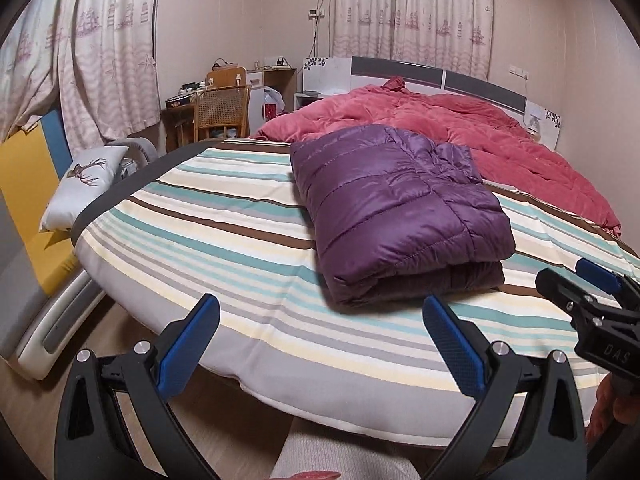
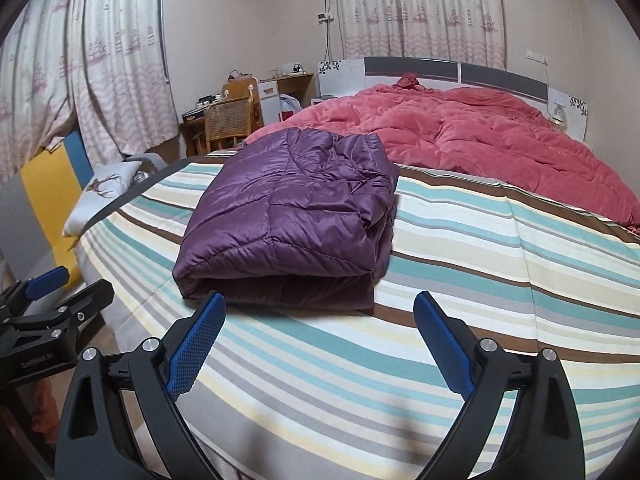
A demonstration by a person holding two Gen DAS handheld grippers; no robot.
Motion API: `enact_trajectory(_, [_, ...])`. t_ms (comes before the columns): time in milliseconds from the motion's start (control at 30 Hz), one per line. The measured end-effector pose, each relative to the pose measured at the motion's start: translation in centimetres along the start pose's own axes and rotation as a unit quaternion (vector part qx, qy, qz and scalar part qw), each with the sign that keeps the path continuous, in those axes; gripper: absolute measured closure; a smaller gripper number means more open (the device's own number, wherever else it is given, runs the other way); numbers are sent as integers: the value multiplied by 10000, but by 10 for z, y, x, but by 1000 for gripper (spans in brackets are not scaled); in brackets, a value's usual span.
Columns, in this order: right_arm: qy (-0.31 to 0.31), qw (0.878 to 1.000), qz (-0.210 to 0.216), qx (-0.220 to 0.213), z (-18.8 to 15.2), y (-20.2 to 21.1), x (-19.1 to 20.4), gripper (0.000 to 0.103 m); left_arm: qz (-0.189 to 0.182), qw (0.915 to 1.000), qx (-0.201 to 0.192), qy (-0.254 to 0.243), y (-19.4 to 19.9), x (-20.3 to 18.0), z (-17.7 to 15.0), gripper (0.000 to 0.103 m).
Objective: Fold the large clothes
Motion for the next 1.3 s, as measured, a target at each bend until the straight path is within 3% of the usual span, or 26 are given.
enact_trajectory(1300, [21, 10000, -68, 20, -4, 7, 3, 8, -71, 9999, 7, 80, 6, -2, -1, 2])
Point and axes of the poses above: each gripper's, at about its wrist camera, not at the fingertips, and y roughly against the way its jaws point, x to its left, z to its top, the point moved 5 cm from there along -y, roughly the way its jaws point, and after that the axes turned 8 degrees about y, right-handed, at the moved point
